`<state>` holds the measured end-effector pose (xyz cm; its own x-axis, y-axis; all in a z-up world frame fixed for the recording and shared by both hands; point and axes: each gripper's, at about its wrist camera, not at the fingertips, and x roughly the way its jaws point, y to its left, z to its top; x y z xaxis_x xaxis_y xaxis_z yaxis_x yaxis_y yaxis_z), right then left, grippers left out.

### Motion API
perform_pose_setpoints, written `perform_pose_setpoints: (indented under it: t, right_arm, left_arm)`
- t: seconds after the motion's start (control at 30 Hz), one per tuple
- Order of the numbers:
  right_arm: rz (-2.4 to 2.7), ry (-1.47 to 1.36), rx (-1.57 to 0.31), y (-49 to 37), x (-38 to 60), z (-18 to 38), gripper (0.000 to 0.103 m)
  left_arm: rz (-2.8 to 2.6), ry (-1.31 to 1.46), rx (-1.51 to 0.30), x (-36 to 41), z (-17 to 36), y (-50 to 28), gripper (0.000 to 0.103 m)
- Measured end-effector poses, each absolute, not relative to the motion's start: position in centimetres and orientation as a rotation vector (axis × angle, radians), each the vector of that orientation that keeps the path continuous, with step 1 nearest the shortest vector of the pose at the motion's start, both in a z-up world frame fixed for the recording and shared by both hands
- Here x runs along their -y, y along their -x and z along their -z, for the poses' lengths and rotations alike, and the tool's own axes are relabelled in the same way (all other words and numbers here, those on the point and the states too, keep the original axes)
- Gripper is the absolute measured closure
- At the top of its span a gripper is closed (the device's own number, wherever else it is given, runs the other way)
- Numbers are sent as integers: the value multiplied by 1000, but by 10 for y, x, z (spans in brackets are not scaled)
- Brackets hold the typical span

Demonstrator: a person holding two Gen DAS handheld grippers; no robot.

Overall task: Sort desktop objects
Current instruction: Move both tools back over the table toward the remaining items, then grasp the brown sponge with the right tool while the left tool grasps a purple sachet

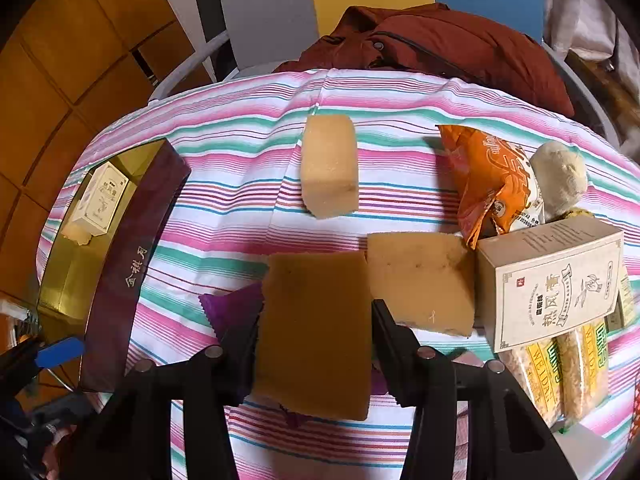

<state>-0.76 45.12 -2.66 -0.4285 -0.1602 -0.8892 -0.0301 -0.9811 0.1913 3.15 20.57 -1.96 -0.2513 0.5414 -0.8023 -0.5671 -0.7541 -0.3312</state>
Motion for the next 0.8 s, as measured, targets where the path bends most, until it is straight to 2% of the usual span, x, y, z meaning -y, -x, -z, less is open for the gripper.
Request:
perform_pose_setpoints:
  t: [0.33,0.6,0.73,0.8]
  right_arm:
    - [2572,-1602,642,2,-493,21,53]
    - [2562,-1589,717,2,-500,21,54]
    - [2543,-1595,763,2,-504,25,53]
    - [2539,-1597,759,3,-504,25,53]
  left_arm:
    - [-1982,1181,-231,-274,21,-23,38]
    - [-1957,1258,-367,-318,52,5,38]
    - [-1923,1295,-350,-322,70,11,39]
    - [-1936,1302,-302,-318,73,15,44]
